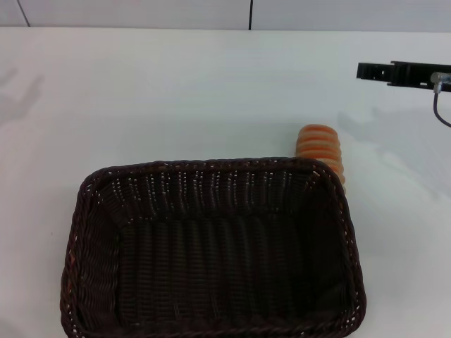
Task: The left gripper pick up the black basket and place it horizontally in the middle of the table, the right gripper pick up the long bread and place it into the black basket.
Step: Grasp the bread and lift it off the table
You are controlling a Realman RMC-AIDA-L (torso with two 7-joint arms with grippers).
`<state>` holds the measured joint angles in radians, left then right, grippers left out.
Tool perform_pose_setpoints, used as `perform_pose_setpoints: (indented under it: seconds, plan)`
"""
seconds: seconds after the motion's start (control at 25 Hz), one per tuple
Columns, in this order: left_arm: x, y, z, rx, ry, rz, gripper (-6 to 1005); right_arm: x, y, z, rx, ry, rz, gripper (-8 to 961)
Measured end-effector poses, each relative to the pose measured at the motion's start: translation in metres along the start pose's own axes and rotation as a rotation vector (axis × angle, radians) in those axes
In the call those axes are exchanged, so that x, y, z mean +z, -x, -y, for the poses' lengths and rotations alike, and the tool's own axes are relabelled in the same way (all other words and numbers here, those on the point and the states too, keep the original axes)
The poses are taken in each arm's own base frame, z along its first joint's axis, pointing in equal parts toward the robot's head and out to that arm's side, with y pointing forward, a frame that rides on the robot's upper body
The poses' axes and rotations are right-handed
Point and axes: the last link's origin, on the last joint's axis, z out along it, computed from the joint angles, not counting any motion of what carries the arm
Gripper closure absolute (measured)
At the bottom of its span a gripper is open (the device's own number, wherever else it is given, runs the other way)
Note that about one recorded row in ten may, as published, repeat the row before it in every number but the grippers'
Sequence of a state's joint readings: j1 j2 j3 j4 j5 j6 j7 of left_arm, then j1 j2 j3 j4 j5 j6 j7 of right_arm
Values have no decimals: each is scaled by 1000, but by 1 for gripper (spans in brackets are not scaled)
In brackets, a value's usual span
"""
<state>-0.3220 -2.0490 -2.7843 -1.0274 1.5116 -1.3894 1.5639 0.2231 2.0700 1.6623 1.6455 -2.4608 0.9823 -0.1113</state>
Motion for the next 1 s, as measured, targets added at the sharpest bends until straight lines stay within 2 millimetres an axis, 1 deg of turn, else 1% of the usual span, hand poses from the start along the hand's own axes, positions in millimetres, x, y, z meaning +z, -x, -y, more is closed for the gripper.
perform_pose_setpoints:
  seconds: [0.12, 0.16, 0.32, 0.4, 0.52, 0.76, 1.0]
  plan:
    - [-1, 0, 0, 0, 1, -6, 424, 9, 2, 4, 2, 26, -91, 240]
    - [-1, 0, 0, 0, 1, -6, 424, 9, 2, 4, 2, 26, -91, 240]
    - [-4, -3, 1, 5, -4, -29, 424, 20, 2, 4, 12, 64, -187, 240]
    - [-5, -4, 1, 7, -5, -36, 424, 22, 3, 4, 11, 68, -200, 240]
    - [-7, -5, 1, 7, -7, -43, 424, 29, 1, 8, 14, 78, -259, 240]
    - [-7, -5, 1, 14, -8, -44, 424, 36, 2, 10, 24, 105, -300, 240]
    - [-9, -4, 2, 16, -12, -44, 424, 45, -1, 5, 14, 142, -345, 240]
